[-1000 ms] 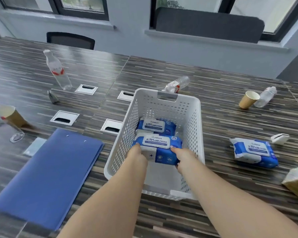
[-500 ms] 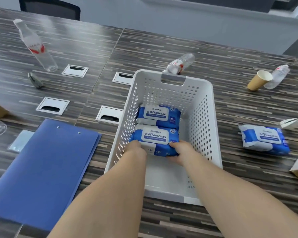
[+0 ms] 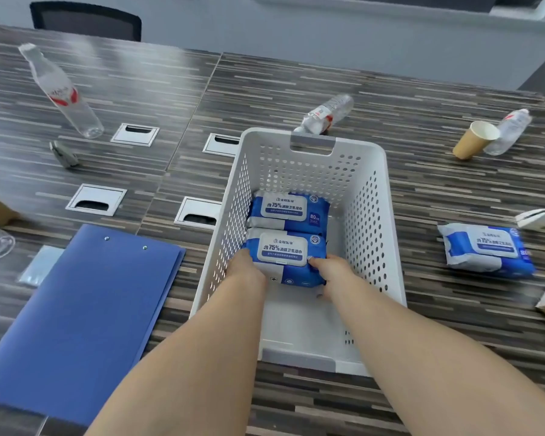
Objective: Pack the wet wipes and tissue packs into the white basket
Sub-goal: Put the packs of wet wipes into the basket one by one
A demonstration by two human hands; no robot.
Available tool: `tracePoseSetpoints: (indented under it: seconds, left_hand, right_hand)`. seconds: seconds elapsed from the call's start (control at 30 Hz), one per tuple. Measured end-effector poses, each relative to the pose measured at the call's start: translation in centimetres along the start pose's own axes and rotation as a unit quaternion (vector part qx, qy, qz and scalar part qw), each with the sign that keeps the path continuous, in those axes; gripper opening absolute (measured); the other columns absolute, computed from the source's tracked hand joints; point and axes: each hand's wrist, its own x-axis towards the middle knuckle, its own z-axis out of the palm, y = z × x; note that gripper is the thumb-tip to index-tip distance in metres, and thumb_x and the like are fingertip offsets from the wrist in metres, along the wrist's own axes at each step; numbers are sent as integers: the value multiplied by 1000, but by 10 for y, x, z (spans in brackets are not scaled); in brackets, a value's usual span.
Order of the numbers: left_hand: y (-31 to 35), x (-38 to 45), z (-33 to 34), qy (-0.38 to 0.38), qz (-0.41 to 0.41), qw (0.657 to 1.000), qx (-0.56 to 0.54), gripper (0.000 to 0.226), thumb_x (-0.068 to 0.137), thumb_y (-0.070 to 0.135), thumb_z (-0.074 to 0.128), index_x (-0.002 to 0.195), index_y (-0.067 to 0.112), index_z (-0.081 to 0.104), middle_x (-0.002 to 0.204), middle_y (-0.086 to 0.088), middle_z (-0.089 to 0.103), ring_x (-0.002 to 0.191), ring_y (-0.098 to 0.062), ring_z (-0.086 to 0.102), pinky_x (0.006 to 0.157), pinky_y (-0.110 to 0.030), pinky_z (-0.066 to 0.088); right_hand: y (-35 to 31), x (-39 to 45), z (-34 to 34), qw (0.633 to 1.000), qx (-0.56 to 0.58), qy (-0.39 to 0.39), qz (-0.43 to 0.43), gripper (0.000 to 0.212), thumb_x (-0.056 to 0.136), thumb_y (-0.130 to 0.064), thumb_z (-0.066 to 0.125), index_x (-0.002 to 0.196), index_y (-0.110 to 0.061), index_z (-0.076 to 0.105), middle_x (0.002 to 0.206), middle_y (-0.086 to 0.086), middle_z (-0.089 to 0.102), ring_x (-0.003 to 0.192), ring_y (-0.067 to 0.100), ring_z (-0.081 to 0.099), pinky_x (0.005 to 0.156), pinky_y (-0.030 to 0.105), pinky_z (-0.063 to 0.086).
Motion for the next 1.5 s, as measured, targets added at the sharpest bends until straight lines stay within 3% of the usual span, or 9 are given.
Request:
tracePoseSetpoints:
  seconds: [0.13, 0.3, 0.4, 0.63, 0.77, 1.0, 1.17, 1.37, 1.5]
  left_hand:
    - [6, -42, 3, -49, 30, 998, 11, 19, 89, 29, 51, 83, 14, 61, 89, -4, 68, 87, -28, 65, 95, -44, 49]
    - [9, -87, 4, -81, 56, 995, -21, 28, 92, 29, 54, 114, 12, 56, 117, -7, 59, 110, -29, 57, 98, -45, 46]
    - [5, -108, 7, -108, 114, 986, -49, 44, 96, 25, 49, 138, 14, 42, 141, -9, 44, 125, -24, 49, 103, -45, 40]
    - [-38, -149, 15, -256, 171, 951, -22, 37, 98, 23, 45, 134, 14, 50, 99, 3, 64, 98, -12, 61, 97, -36, 40]
    - [-65, -164, 27, -281, 203, 938, 18, 32, 98, 21, 48, 128, 13, 55, 102, 1, 66, 91, -12, 62, 95, -37, 43]
    - [-117, -180, 68, -345, 174, 920, 59, 13, 97, 25, 50, 104, 20, 60, 109, 1, 67, 97, -13, 63, 93, -40, 47]
    - [-169, -173, 100, -324, 153, 930, 80, 12, 97, 24, 51, 99, 20, 61, 106, 1, 69, 94, -14, 64, 90, -39, 46]
    - [-229, -139, 120, -252, 102, 960, 74, 39, 98, 25, 47, 136, 18, 50, 101, 1, 66, 98, -15, 61, 96, -39, 41]
    - [-256, -118, 139, -219, 81, 969, 78, 40, 99, 28, 46, 137, 18, 49, 100, 1, 66, 116, -18, 56, 102, -39, 37]
  right_hand:
    - [-5, -16, -5, 1000, 2, 2, -29, 28, 89, -19, 62, 112, -2, 60, 111, 15, 63, 107, 36, 61, 82, 44, 46]
    - [-18, -40, -8, 991, 36, -8, -126, 36, 84, -31, 66, 116, -16, 63, 112, 2, 66, 98, 25, 64, 88, 46, 54]
    - [-31, -76, -18, 979, 71, -82, -172, 10, 89, -31, 62, 99, -29, 63, 104, -5, 62, 101, 14, 58, 86, 38, 53]
    - [-32, -130, -80, 934, 118, -171, -291, 14, 90, -22, 61, 103, -24, 64, 111, 6, 68, 104, 17, 66, 82, 41, 58]
    - [-27, -144, -130, 922, 150, -148, -323, 32, 89, -19, 61, 120, -20, 59, 108, 2, 68, 100, 16, 67, 73, 32, 60]
    - [-25, -134, -216, 921, 275, -121, -247, 26, 89, -22, 61, 114, -21, 60, 108, 6, 69, 99, 19, 68, 71, 33, 60]
    - [-21, -111, -275, 932, 255, -100, -236, 16, 92, -19, 58, 106, -28, 60, 111, 3, 67, 104, 19, 66, 76, 34, 58]
    - [-2, -69, -338, 949, 231, -52, -206, 39, 93, -11, 57, 131, -19, 52, 118, 8, 61, 107, 18, 62, 84, 40, 55]
    - [6, -38, -373, 956, 232, -27, -176, 49, 92, -14, 59, 139, -18, 45, 134, 9, 53, 118, 21, 54, 94, 44, 50]
